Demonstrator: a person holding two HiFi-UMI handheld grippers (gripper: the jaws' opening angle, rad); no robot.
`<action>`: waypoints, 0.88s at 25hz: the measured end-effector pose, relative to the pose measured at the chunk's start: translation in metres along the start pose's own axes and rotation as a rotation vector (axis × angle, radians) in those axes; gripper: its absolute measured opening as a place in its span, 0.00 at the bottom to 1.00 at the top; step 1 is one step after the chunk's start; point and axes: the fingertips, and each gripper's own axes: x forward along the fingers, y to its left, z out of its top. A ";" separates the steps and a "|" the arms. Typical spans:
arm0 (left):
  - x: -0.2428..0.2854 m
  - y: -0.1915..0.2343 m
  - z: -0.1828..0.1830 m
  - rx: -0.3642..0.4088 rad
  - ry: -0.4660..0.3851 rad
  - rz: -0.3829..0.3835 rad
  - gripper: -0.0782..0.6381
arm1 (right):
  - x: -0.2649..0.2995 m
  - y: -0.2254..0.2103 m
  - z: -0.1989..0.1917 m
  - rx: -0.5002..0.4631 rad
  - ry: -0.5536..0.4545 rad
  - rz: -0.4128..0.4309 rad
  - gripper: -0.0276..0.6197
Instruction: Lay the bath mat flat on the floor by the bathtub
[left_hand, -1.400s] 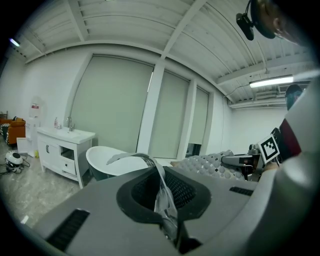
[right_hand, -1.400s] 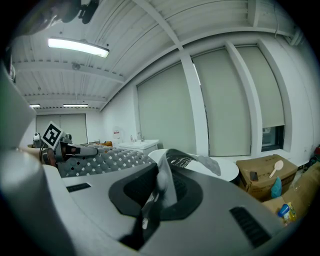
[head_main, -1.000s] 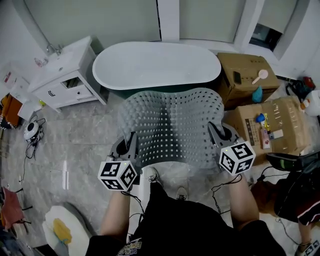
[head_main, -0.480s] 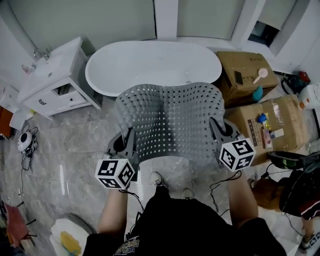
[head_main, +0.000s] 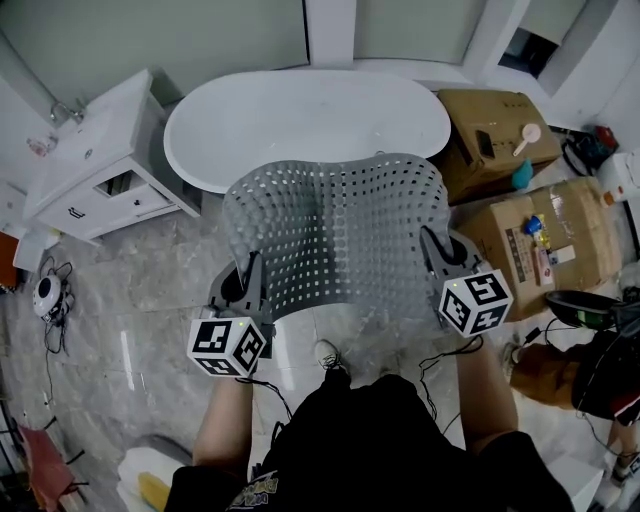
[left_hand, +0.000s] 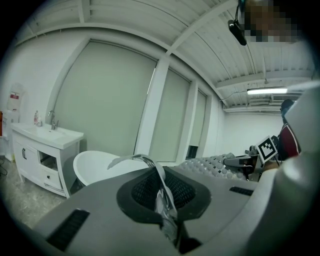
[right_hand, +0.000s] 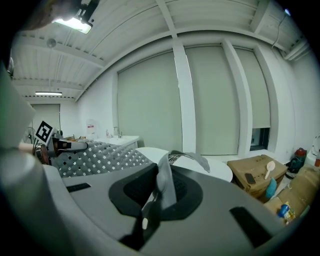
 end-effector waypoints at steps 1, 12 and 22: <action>0.001 0.006 -0.001 0.001 0.000 0.000 0.15 | 0.004 0.003 -0.001 0.000 0.000 -0.004 0.09; 0.011 0.033 -0.015 0.010 0.012 0.037 0.15 | 0.028 0.009 -0.010 -0.013 0.012 -0.015 0.09; 0.042 0.016 -0.044 0.000 0.023 0.072 0.15 | 0.039 -0.029 -0.033 -0.029 0.040 -0.007 0.09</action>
